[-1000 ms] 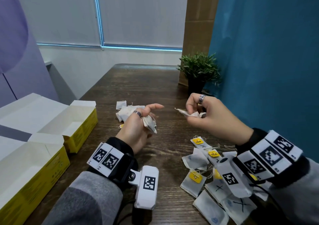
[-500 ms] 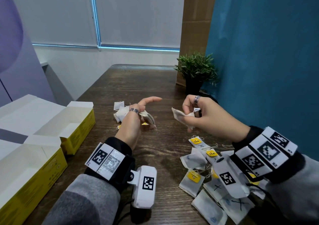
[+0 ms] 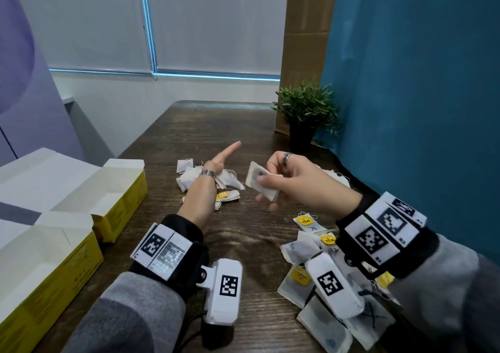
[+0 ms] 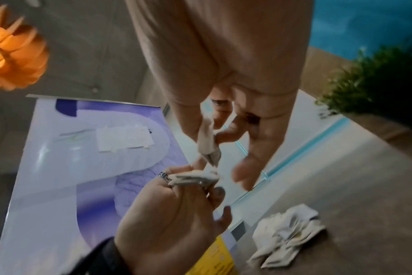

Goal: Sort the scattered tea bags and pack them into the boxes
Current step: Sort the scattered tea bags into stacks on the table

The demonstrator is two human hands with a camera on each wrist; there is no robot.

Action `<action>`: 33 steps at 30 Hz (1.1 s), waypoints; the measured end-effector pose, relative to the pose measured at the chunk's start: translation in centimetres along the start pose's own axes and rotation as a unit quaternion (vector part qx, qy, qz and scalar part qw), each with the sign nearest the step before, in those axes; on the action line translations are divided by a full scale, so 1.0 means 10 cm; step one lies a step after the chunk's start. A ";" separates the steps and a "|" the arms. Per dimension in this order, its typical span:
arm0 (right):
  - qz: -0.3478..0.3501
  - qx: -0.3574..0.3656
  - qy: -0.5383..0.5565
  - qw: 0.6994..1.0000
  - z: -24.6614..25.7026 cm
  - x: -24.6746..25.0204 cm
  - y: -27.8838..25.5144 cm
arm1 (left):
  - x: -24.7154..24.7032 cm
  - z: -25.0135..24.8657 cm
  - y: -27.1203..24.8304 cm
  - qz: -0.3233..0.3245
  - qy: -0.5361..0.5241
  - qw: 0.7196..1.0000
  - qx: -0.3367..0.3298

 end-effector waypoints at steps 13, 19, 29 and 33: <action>-0.014 0.029 0.067 0.997 -0.08 -0.07 0.14 | -0.05 0.14 -0.06 0.039 -0.114 0.993 0.015; -0.058 0.091 -0.031 0.994 -0.05 0.02 0.09 | -0.07 0.19 -0.10 0.095 -0.095 0.990 0.035; -0.100 0.174 -0.262 0.944 -0.02 0.13 0.01 | -0.08 0.26 -0.05 0.015 -0.078 0.994 0.077; -0.086 0.163 -0.273 0.944 -0.08 0.03 0.07 | -0.09 0.21 -0.05 0.028 -0.100 0.988 0.118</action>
Point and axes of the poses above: each hand's wrist, its own y-axis towards the middle knuckle, its own x-axis out of the back of the hand, z = x × y, the point moved 1 cm from there along y, towards the middle knuckle, and after that the axes turned 13 degrees about y, right-handed, at the moved point
